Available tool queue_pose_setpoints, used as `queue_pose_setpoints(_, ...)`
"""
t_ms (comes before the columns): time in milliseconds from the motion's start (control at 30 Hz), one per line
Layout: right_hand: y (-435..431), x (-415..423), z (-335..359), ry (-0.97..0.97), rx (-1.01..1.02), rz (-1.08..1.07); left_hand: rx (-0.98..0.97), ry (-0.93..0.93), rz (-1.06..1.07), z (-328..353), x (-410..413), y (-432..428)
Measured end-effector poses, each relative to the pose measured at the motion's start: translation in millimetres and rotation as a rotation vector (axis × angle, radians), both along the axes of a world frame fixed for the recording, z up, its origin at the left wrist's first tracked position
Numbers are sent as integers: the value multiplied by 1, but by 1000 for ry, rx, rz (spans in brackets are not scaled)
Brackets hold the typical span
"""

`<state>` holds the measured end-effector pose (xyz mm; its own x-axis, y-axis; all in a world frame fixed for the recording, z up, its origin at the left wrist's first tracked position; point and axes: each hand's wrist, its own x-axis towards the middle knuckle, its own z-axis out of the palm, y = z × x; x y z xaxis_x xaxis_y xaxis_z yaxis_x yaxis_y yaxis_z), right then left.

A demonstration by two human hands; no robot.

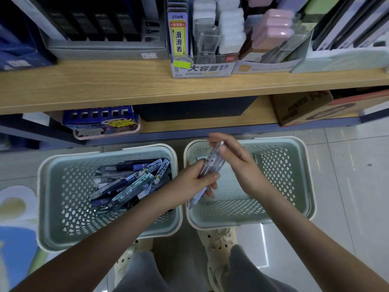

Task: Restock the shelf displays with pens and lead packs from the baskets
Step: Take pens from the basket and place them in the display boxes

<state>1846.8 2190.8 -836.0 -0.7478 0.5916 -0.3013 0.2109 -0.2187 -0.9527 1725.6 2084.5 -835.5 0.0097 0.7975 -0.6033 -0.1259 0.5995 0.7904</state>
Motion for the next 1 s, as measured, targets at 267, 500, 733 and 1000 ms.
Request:
queue_pose_setpoints(267, 12, 44, -87, -483, 880, -48, 24, 131, 181, -8, 0, -7)
queue_pose_setpoints(500, 14, 73, -131, -1368, 650, 274, 37, 151, 202, -9, 3, -12)
queue_pose_setpoints(733, 5, 65, -142, -1091, 593, 398, 78, 142, 246, -8, 4, -15)
queue_pose_setpoints(1000, -10, 27, -148, -867, 785, 553, 188, 83, 475, -9, 0, -26)
